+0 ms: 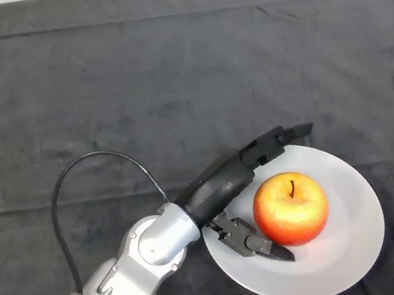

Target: Move the apple to the plate

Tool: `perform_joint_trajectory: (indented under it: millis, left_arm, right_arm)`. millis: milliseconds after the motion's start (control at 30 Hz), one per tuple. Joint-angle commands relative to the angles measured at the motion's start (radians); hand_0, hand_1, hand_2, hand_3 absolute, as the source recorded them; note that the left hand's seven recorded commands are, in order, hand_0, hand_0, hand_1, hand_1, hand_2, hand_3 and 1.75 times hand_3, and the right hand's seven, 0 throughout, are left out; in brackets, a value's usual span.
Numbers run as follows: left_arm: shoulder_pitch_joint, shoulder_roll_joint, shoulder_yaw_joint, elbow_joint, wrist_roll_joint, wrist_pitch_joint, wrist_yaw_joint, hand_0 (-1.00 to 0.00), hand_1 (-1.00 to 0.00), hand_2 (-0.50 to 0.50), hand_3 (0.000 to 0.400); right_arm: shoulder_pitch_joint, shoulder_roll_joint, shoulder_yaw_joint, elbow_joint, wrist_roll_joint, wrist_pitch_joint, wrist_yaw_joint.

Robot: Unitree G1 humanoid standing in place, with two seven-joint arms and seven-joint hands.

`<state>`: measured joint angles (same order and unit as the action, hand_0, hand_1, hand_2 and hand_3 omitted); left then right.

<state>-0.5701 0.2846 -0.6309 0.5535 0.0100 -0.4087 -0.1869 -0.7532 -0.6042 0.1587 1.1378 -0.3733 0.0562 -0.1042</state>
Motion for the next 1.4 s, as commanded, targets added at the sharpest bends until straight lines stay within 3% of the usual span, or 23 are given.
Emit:
perform_joint_trajectory:
  millis: [33,333,633,1067,1400]
  left_arm:
    - [-0.020,0.043,0.042,-0.030,-0.020,0.019,-0.009,0.00,0.00,0.00,0.000]
    - [-0.012,0.063,0.129,-0.070,-0.025,-0.015,0.030,0.00,0.00,0.00,0.000]
    - [-0.007,0.092,0.220,-0.046,-0.012,-0.094,0.073,0.00,0.00,0.00,0.000]
    - [-0.031,0.174,0.389,0.087,-0.065,-0.198,0.050,0.00,0.00,0.00,0.000]
    - [-0.049,0.249,0.529,0.253,-0.114,-0.285,0.031,0.00,0.00,0.00,0.000]
  right_arm:
    - [0.044,-0.003,-0.0128,-0.009,0.0088,0.007,0.0080]
    - [0.045,-0.003,-0.0131,-0.010,0.0090,0.008,0.0081]
    - [0.046,-0.003,-0.0135,-0.012,0.0092,0.008,0.0083]
    - [0.045,-0.003,-0.0136,-0.011,0.0089,0.008,0.0084]
    - [0.043,-0.003,-0.0131,-0.007,0.0083,0.007,0.0082]
